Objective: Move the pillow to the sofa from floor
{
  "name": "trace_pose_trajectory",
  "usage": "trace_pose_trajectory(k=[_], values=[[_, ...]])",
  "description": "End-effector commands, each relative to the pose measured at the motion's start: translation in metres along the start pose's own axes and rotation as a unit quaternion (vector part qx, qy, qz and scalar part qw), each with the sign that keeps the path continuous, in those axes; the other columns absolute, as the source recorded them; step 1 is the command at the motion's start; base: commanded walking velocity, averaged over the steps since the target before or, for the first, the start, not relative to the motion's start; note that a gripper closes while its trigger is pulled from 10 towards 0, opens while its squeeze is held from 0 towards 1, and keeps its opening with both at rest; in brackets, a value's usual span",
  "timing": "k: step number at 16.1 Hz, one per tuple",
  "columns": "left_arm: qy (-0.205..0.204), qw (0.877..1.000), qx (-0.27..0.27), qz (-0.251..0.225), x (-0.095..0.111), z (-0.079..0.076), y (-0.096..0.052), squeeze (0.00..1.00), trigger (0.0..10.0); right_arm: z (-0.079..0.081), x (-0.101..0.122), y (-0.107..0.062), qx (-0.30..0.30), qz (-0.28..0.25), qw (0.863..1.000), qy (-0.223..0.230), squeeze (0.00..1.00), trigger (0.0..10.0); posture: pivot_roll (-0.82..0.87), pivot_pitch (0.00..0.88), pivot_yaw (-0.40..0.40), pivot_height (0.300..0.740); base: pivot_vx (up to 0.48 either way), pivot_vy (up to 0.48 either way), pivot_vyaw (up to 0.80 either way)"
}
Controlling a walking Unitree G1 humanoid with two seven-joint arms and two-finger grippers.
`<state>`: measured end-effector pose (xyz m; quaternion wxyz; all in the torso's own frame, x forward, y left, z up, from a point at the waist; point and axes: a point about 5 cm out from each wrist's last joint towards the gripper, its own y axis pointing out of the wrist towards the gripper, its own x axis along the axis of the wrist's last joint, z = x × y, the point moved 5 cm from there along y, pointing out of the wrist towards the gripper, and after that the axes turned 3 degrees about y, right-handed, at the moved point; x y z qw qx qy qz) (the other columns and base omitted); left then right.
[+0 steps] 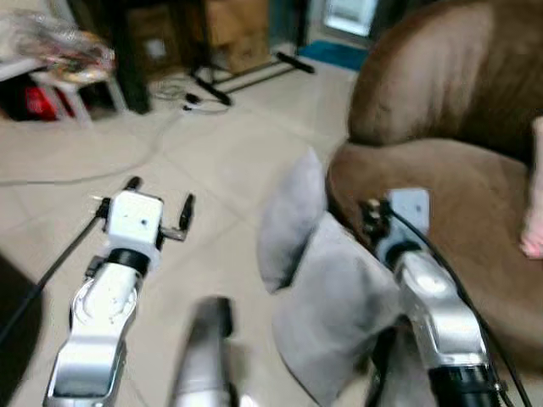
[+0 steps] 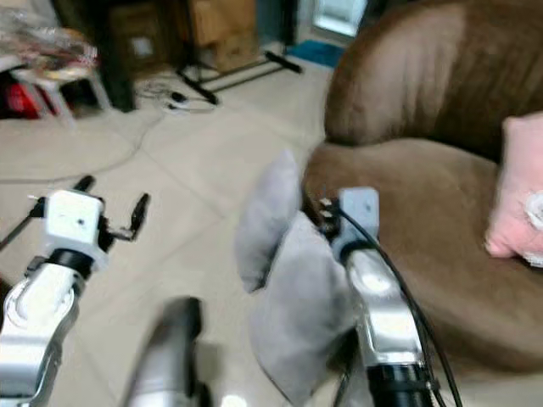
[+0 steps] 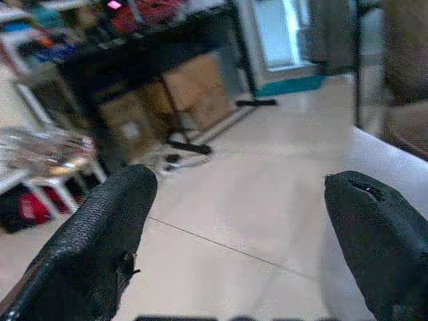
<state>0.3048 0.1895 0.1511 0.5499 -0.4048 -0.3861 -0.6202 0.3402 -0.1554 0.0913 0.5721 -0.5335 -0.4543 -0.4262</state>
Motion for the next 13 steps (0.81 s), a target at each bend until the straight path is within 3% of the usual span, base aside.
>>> trace_pose_trajectory(k=[1, 3, 6, 8, 11, 13], values=[[0.002, 1.0, -0.026, 0.015, -0.007, -0.006, -0.003, 0.0, 10.0, 0.005, -0.008, 0.003, 0.022, 0.017, 1.0, -0.011, 1.0, 10.0, -0.02, 0.0, 0.027, 0.424, 0.0, 0.0, 0.0], [0.01, 0.998, -0.062, 0.021, -0.011, -0.013, -0.004, 0.0, 10.0, -0.007, -0.025, 0.009, 0.015, 0.057, 0.997, -0.045, 1.0, 10.0, -0.02, 0.0, 0.028, 0.424, 0.0, 0.0, 0.0], [0.013, 0.991, -0.13, 0.035, -0.018, -0.028, -0.007, 0.0, 10.0, -0.003, -0.052, 0.013, 0.07, 0.129, 0.988, -0.037, 1.0, 10.0, -0.02, 0.0, 0.03, 0.424, 0.0, 0.0, 0.0], [0.006, 0.984, -0.177, 0.034, -0.018, -0.038, -0.008, 0.0, 10.0, -0.018, -0.06, 0.02, 0.037, 0.146, 0.986, -0.07, 1.0, 10.0, -0.01, 0.0, 0.026, 0.424, 0.0, 0.0, 0.0], [-0.021, 0.96, -0.276, 0.04, -0.02, -0.055, -0.015, 0.0, 10.0, -0.044, -0.054, 0.028, 0.03, 0.148, 0.984, -0.089, 1.0, 10.0, -0.02, 0.0, 0.034, 0.424, 0.0, 0.0, 0.0], [-0.035, 0.95, -0.308, 0.042, -0.02, -0.062, -0.019, 0.0, 10.0, -0.047, -0.053, 0.031, 0.038, 0.155, 0.984, -0.073, 1.0, 10.0, -0.03, 0.0, 0.042, 0.424, 0.0, 0.0, 0.0]])
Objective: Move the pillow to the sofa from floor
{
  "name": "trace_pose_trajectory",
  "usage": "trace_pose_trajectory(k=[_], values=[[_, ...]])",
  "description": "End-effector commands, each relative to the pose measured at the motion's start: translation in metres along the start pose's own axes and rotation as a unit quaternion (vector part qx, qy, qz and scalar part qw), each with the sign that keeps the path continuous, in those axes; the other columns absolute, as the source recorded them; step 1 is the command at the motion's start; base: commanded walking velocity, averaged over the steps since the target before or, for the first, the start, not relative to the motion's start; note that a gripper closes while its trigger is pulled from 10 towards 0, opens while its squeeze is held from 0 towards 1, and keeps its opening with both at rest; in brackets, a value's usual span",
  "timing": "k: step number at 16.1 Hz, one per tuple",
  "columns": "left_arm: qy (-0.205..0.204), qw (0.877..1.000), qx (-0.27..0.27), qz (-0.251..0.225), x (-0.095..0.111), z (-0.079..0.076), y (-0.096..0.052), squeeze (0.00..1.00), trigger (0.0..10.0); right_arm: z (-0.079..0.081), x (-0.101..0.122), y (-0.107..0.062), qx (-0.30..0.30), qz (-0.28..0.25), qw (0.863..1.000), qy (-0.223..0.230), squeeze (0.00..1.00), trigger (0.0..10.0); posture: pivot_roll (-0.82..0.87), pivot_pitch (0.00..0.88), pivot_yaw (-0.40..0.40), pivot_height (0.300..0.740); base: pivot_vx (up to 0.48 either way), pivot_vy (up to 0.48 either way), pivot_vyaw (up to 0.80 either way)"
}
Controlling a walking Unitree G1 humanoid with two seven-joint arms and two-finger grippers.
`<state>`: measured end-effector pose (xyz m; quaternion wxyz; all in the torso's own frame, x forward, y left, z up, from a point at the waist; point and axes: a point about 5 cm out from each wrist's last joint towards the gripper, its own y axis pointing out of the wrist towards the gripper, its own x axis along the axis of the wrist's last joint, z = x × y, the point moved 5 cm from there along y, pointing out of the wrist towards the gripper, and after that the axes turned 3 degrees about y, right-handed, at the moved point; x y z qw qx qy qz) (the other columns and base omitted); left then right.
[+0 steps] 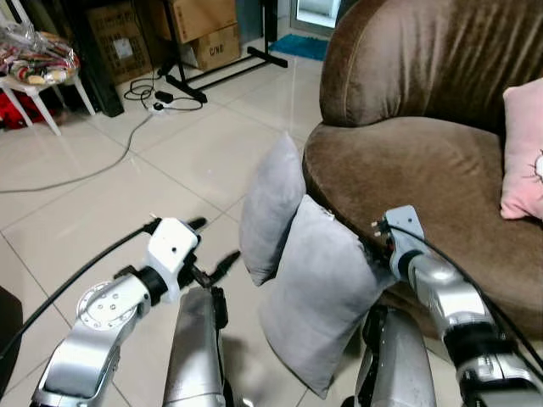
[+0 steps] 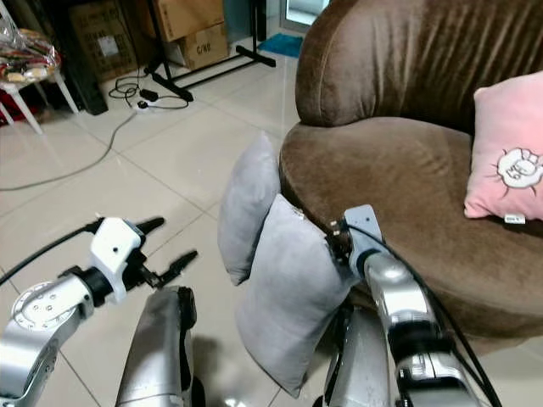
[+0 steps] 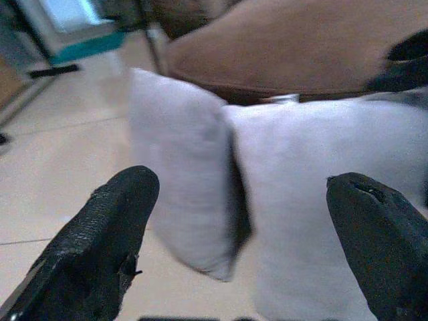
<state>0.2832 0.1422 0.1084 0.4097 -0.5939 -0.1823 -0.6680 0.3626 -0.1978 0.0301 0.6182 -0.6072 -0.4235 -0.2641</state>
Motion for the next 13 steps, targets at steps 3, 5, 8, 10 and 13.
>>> trace_pose_trajectory(k=[3, 5, 8, 10, 13], values=[[-0.03, 0.998, -0.05, 0.003, 0.0, -0.011, 0.002, 0.0, 10.0, 0.001, -0.005, 0.005, 0.032, 0.03, 0.999, 0.011, 1.0, 10.0, -0.03, 0.0, 0.047, 0.424, 0.0, 0.0, 0.0], [-0.048, 0.996, -0.072, -0.001, 0.003, -0.013, -0.003, 0.0, 10.0, 0.015, 0.014, 0.0, 0.118, -0.005, 0.99, 0.074, 1.0, 10.0, -0.03, 0.0, 0.04, 0.424, 0.0, 0.0, 0.0], [-0.049, 0.995, -0.081, 0.008, 0.001, -0.013, -0.007, 0.0, 10.0, 0.025, -0.003, -0.004, 0.173, 0.035, 0.984, 0.032, 1.0, 10.0, -0.03, 0.0, 0.038, 0.424, 0.0, 0.0, 0.0], [-0.049, 0.995, -0.087, 0.012, -0.001, -0.014, -0.009, 0.0, 10.0, 0.024, -0.015, -0.001, 0.156, 0.064, 0.986, -0.01, 1.0, 10.0, -0.03, 0.0, 0.039, 0.424, 0.0, 0.0, 0.0], [-0.044, 0.994, -0.097, 0.023, -0.003, -0.016, -0.012, 0.0, 10.0, 0.011, -0.023, 0.004, 0.1, 0.086, 0.991, -0.016, 1.0, 10.0, -0.03, 0.0, 0.039, 0.424, 0.0, 0.0, 0.0]])
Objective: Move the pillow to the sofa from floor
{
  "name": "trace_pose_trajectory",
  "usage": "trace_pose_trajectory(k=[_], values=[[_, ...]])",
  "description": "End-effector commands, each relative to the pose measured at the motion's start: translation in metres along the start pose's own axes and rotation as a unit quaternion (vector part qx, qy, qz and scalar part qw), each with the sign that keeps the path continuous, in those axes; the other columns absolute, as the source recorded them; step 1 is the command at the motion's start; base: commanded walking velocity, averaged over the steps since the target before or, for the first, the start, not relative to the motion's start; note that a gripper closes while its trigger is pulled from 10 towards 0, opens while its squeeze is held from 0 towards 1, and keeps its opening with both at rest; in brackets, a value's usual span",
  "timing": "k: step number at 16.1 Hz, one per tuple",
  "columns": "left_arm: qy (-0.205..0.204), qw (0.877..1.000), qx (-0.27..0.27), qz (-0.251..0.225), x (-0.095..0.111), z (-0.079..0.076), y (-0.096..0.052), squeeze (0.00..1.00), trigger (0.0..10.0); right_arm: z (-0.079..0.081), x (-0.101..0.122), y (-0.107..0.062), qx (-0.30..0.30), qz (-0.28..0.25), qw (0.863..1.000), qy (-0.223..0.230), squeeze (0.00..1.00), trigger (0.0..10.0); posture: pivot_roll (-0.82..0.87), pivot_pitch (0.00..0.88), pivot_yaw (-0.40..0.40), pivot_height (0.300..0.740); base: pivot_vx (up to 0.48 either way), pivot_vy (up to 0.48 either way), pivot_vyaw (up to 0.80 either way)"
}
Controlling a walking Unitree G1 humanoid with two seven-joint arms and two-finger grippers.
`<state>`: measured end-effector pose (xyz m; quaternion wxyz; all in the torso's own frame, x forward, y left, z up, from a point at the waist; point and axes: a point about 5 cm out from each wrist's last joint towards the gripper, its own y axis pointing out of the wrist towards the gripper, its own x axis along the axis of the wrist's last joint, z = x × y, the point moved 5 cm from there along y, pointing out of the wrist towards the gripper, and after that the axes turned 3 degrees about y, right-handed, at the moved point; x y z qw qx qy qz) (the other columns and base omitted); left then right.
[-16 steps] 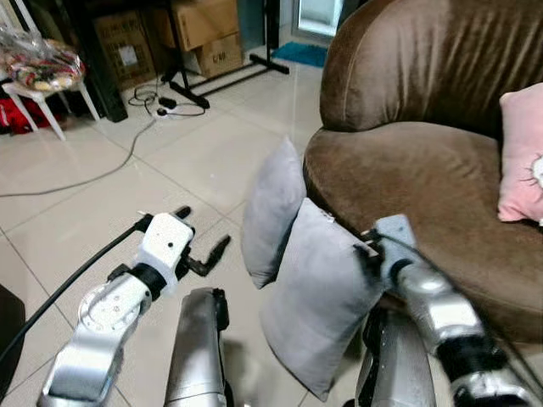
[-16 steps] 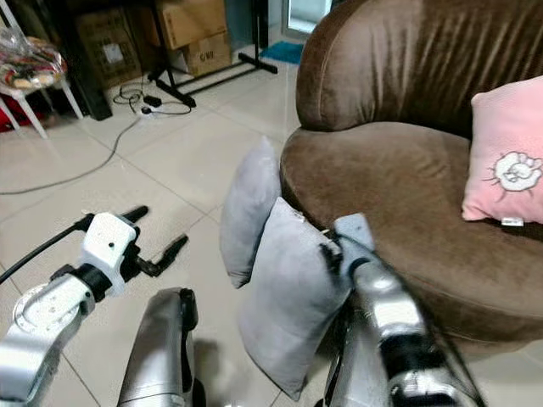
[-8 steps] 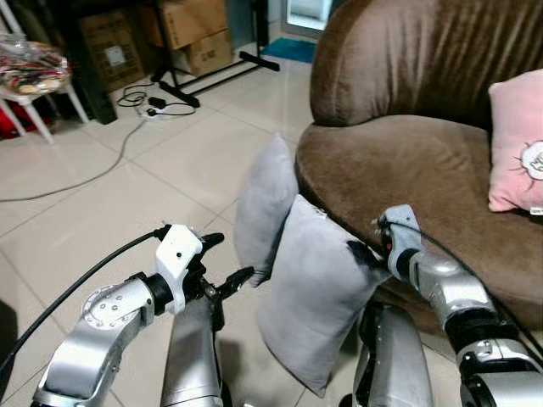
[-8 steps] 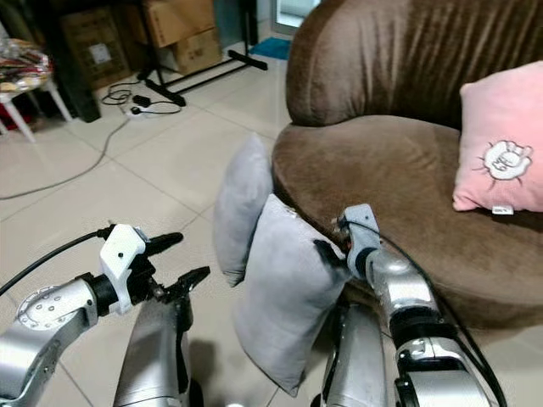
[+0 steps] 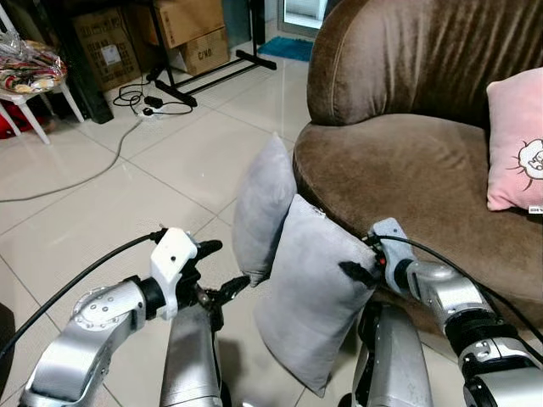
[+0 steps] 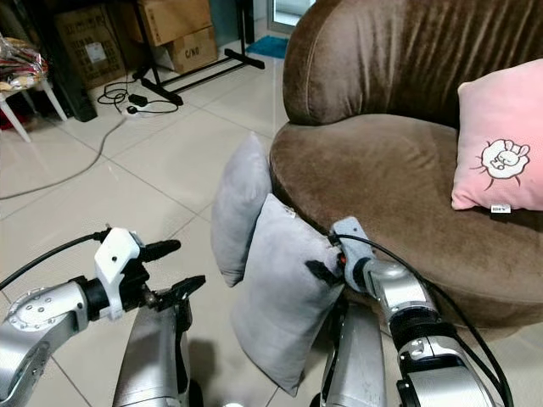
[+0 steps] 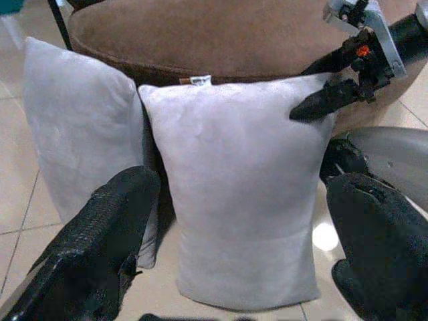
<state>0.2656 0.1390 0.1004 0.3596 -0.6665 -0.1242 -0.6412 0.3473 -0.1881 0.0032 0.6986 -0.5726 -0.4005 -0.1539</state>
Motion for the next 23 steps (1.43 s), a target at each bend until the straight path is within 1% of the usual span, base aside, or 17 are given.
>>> trace_pose_trajectory(k=[1, 3, 4, 5, 6, 7, 10, 14, 16, 23], values=[[0.008, 1.0, -0.005, 0.001, 0.004, -0.001, -0.003, 0.0, 10.0, -0.008, 0.003, -0.001, -0.018, 0.009, 1.0, -0.009, 1.0, 10.0, -0.03, 0.0, 0.04, 0.424, 0.0, 0.0, 0.0], [0.009, 1.0, -0.008, 0.006, 0.003, 0.001, -0.005, 0.0, 10.0, -0.009, -0.008, -0.002, -0.013, 0.036, 0.999, -0.012, 1.0, 10.0, -0.03, 0.0, 0.041, 0.424, 0.0, 0.0, 0.0], [0.009, 1.0, -0.009, 0.007, 0.003, 0.001, -0.005, 0.0, 10.0, -0.007, -0.011, -0.002, -0.004, 0.044, 0.999, -0.016, 0.93, 10.0, -0.03, 0.0, 0.041, 0.424, 0.0, 0.0, 0.0], [0.007, 1.0, -0.013, 0.009, 0.003, 0.001, -0.006, 0.0, 10.0, 0.003, -0.015, -0.001, 0.035, 0.051, 0.998, -0.005, 0.0, 10.0, -0.03, 0.0, 0.041, 0.424, 0.0, 0.0, 0.0], [0.006, 1.0, -0.015, 0.01, 0.003, 0.002, -0.006, 0.0, 10.0, 0.008, -0.015, -0.001, 0.049, 0.049, 0.998, -0.006, 0.0, 4.8, -0.03, 0.0, 0.041, 0.424, 0.0, 0.0, 0.0], [0.004, 1.0, -0.017, 0.009, 0.003, 0.002, -0.006, 0.0, 10.0, 0.011, -0.013, 0.001, 0.055, 0.041, 0.998, 0.003, 0.0, 0.0, -0.03, 0.0, 0.042, 0.424, 0.0, 0.0, 0.0], [-0.006, 1.0, -0.025, 0.011, 0.002, 0.003, -0.008, 0.0, 10.0, 0.017, -0.014, 0.004, 0.057, 0.039, 0.998, 0.006, 0.0, 0.0, -0.03, 0.0, 0.041, 0.424, 0.0, 0.0, 0.0], [0.0, 1.0, -0.021, 0.018, 0.0, 0.006, -0.012, 0.0, 10.0, 0.03, -0.018, 0.007, 0.075, 0.042, 0.996, 0.009, 0.0, 0.0, -0.02, 0.0, 0.037, 0.424, 0.0, 0.0, 0.0], [0.004, 1.0, -0.01, 0.015, 0.001, 0.01, -0.012, 0.0, 10.0, 0.031, -0.018, 0.009, 0.076, 0.043, 0.996, 0.007, 0.0, 0.0, -0.02, 0.0, 0.039, 0.424, 0.0, 0.0, 0.0], [0.005, 1.0, -0.009, 0.013, 0.001, 0.011, -0.01, 0.0, 10.0, 0.038, -0.012, 0.011, 0.086, 0.033, 0.996, -0.003, 0.0, 0.0, -0.02, 0.0, 0.042, 0.424, 0.0, 0.0, 0.0]])
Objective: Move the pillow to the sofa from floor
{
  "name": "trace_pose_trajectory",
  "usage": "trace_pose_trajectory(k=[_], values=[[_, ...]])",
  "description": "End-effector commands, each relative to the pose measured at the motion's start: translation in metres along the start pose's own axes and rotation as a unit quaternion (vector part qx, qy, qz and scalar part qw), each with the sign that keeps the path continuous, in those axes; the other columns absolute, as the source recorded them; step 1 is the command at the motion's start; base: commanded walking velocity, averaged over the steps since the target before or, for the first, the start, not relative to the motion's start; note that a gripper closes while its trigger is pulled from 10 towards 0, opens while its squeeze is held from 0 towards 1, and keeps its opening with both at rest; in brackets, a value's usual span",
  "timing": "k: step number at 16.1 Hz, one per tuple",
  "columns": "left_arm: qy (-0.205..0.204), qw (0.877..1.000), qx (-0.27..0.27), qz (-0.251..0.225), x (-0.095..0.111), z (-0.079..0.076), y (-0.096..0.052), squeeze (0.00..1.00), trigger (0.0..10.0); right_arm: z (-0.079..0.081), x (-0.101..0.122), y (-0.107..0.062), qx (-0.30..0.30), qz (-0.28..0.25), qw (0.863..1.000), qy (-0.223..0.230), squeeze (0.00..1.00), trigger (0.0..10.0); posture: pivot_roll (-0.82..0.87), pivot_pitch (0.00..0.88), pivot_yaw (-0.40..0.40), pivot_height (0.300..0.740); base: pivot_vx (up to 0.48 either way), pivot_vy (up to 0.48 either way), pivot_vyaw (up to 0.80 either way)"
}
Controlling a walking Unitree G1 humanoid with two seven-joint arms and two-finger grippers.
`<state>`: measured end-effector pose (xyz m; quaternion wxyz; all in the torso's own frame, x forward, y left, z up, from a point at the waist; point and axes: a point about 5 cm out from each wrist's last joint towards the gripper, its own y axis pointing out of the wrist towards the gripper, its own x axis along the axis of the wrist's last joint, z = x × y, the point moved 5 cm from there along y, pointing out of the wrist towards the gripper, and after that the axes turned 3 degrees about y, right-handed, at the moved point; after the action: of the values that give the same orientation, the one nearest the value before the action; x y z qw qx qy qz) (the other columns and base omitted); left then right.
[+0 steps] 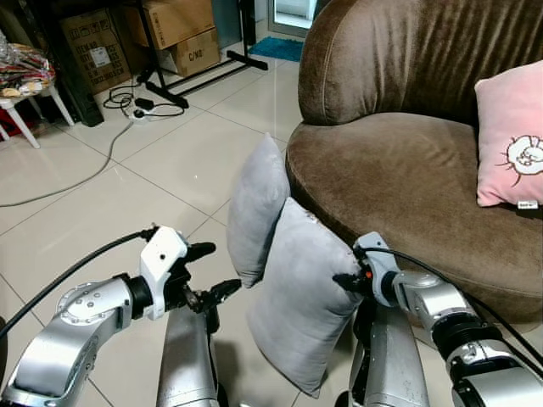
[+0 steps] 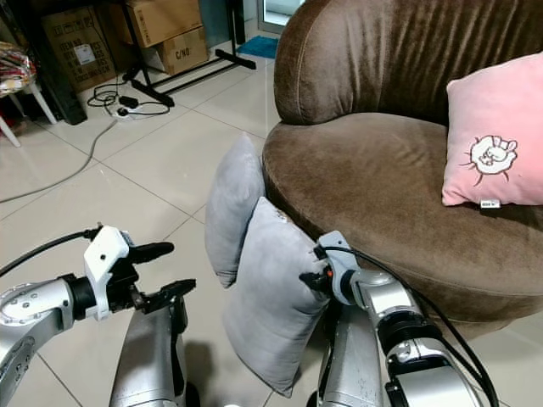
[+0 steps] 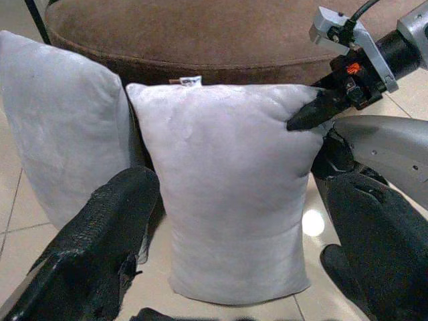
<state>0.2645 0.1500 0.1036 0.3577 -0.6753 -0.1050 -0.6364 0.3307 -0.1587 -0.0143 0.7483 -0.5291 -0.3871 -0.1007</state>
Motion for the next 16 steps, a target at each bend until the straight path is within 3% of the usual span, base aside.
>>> trace_pose_trajectory(k=[1, 10, 12, 16], values=[[0.008, 1.0, 0.008, -0.001, 0.002, 0.005, -0.001, 0.0, 10.0, 0.005, 0.005, 0.002, 0.01, 0.0, 1.0, -0.01, 0.0, 0.0, -0.02, 0.0, 0.042, 0.424, 0.0, 0.0, 0.0], [0.012, 1.0, 0.021, -0.01, 0.003, 0.009, 0.004, 0.0, 10.0, 0.01, 0.007, -0.001, 0.032, -0.014, 0.999, -0.023, 0.0, 0.0, -0.03, 0.0, 0.034, 0.424, 0.0, 0.0, 0.0], [0.02, 0.999, 0.042, -0.013, 0.003, 0.013, 0.004, 0.0, 10.0, 0.014, 0.006, -0.006, 0.051, -0.023, 0.998, -0.03, 0.0, 0.0, -0.03, 0.0, 0.029, 0.424, 0.0, 0.0, 0.0], [0.036, 0.987, 0.144, -0.058, 0.019, 0.029, 0.003, 0.0, 10.0, 0.017, -0.009, -0.032, 0.071, -0.045, 0.996, -0.027, 0.0, 0.0, -0.03, 0.0, 0.022, 0.424, 0.0, 0.0, 0.0]])
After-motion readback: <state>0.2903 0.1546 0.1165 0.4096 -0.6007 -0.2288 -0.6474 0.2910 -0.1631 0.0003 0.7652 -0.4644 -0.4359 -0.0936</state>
